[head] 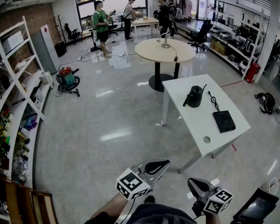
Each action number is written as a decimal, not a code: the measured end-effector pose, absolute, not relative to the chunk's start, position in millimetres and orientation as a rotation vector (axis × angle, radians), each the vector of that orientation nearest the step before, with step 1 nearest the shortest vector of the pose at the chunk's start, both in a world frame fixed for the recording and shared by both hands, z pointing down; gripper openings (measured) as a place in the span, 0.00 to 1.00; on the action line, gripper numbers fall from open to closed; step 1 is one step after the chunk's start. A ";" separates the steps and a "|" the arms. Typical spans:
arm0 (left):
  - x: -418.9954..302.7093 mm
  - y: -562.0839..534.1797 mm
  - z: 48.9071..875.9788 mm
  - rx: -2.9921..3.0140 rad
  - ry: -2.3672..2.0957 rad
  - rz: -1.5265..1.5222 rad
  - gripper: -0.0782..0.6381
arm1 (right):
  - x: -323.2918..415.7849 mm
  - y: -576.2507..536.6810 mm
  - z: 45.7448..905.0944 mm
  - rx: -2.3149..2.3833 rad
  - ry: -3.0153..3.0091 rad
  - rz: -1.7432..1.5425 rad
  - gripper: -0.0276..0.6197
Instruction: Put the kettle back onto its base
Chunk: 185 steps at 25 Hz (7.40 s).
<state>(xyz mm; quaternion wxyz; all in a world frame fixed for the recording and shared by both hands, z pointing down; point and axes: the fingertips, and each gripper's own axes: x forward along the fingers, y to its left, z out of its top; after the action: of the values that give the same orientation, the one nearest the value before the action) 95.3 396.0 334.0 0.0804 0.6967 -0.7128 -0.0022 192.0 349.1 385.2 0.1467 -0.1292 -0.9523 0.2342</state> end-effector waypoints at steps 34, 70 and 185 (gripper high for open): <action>29.7 194.4 320.6 2.112 -2.106 0.166 0.11 | 102.0 159.3 381.7 -0.454 -2.804 0.753 0.05; -117.2 84.2 340.4 2.127 -2.026 0.118 0.11 | -17.0 48.2 377.1 -0.278 -2.749 0.679 0.05; -172.8 -189.0 394.0 2.404 -1.615 0.145 0.18 | -15.2 -90.1 413.5 0.439 -2.749 0.956 0.05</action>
<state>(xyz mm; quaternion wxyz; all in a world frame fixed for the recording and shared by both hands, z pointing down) -172.8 -189.0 394.0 0.1207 0.8230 -0.5528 0.0498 -15.2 -90.1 413.5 0.0987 0.1486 -0.9294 0.3230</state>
